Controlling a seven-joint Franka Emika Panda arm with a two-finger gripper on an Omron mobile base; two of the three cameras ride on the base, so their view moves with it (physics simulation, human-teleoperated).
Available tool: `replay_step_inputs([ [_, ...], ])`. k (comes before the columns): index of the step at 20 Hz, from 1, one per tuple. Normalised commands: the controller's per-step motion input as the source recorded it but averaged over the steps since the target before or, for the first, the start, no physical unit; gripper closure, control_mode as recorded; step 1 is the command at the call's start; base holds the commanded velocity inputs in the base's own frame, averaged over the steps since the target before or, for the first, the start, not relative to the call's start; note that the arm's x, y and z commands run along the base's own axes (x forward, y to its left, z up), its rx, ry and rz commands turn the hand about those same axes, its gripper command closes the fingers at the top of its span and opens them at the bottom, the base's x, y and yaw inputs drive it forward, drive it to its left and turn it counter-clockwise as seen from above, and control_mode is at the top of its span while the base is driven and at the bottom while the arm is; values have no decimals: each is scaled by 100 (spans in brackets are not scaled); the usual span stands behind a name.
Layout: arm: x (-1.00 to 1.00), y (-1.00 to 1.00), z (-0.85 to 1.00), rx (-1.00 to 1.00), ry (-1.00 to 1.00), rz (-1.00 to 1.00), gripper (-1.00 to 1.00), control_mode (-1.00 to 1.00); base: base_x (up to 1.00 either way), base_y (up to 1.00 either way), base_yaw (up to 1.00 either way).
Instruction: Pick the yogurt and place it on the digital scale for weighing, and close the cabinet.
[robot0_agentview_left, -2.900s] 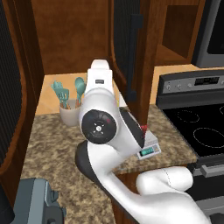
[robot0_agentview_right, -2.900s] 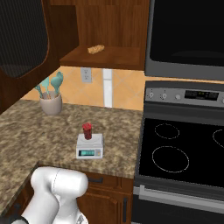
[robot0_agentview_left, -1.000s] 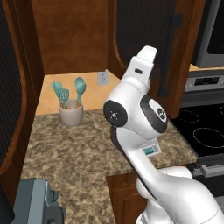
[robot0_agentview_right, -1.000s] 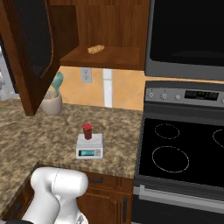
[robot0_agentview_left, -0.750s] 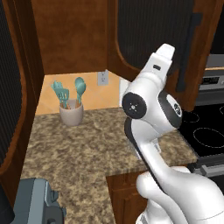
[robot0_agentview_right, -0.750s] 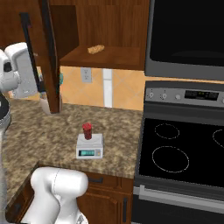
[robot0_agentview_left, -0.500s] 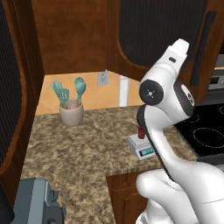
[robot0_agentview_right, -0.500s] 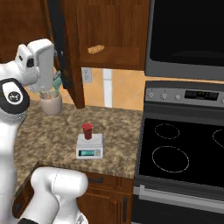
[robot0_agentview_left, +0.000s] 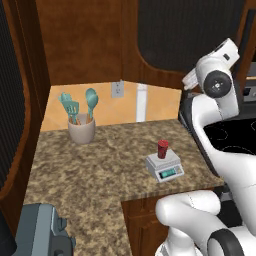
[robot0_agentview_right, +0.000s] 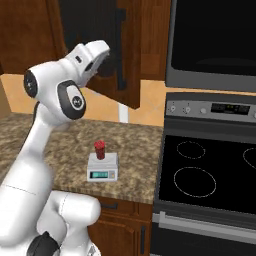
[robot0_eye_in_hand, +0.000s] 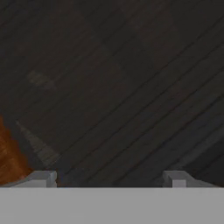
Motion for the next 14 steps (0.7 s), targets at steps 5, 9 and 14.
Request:
replay_step_inputs([
  [5,97,-33,0,9,15,21,-100,-100,0,0,0],
  [9,93,-27,0,3,15,20,-100,-100,0,0,0],
  [14,97,-14,0,2,15,9,-100,-100,0,0,0],
])
